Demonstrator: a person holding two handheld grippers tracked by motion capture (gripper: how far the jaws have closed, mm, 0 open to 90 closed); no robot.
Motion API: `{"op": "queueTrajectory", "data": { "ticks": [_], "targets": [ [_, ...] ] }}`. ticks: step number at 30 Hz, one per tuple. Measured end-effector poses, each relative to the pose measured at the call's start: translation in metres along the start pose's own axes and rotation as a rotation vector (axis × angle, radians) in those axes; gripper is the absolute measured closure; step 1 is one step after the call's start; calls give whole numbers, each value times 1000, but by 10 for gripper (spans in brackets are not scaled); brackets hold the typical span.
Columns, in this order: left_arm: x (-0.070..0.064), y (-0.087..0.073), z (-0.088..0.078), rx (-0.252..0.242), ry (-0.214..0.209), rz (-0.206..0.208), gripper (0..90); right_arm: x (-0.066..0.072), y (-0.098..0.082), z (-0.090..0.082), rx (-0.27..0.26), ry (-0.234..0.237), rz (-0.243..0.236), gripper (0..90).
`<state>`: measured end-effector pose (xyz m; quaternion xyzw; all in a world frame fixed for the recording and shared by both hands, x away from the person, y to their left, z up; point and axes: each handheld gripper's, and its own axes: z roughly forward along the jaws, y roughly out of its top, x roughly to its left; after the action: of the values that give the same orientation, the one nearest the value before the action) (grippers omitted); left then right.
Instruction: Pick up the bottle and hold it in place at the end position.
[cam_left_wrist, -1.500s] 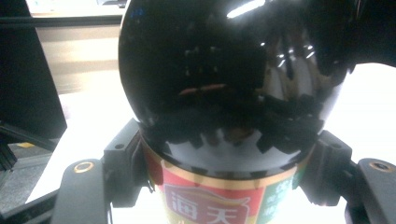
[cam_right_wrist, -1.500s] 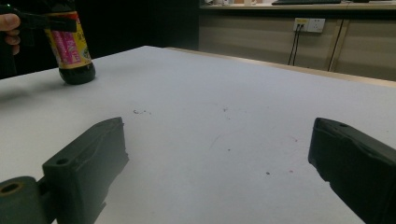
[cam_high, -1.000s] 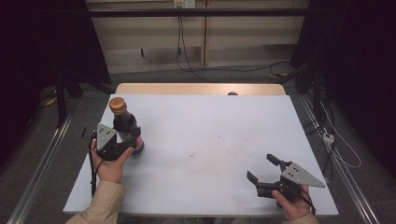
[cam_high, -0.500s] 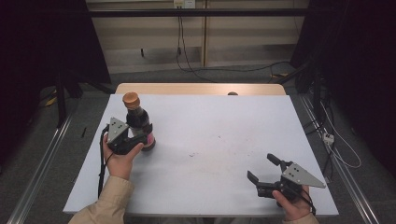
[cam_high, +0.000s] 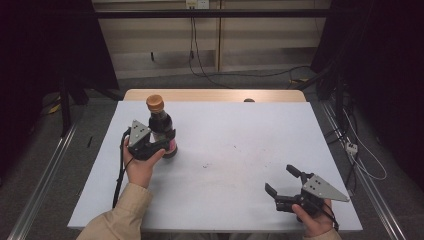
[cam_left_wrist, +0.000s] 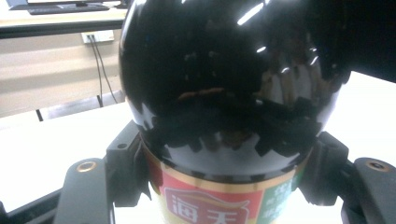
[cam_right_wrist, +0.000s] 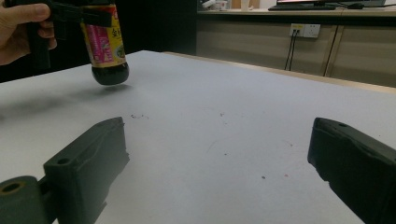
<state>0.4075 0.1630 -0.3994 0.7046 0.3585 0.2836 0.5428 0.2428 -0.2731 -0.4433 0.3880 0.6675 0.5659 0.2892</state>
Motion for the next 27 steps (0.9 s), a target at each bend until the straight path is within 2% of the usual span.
{"op": "queueTrajectory", "data": {
  "ticks": [3,11,12,13,15,17,21,22,24,26,27],
  "targets": [
    [-4,2,6,-5,-25,-5,308,0,0,0,1,0,-2,40],
    [-11,5,16,0,-59,-9,308,0,0,-1,0,-4,-3,40],
    [-13,5,18,-3,-59,-25,308,-1,0,-2,0,-5,-4,40],
    [-13,6,19,-2,-62,-10,308,-1,0,-2,-1,-4,-3,40],
    [-16,7,21,-1,-63,-16,308,-1,0,-2,-1,-7,-3,40],
    [-16,8,24,1,-73,1,308,-1,0,-2,-3,-5,1,40],
    [-19,10,29,-2,-84,2,308,-1,0,-2,-2,-7,-1,40],
    [-21,10,32,-1,-89,-9,308,-1,0,-3,-3,-8,1,40],
    [-23,11,35,0,-93,4,308,-2,0,-3,-3,-8,1,40],
    [-26,12,38,1,-101,-7,308,-2,0,-3,-4,-8,2,40],
    [-26,13,40,2,-106,8,308,-2,0,-3,-4,-8,3,40]
  ]
}}
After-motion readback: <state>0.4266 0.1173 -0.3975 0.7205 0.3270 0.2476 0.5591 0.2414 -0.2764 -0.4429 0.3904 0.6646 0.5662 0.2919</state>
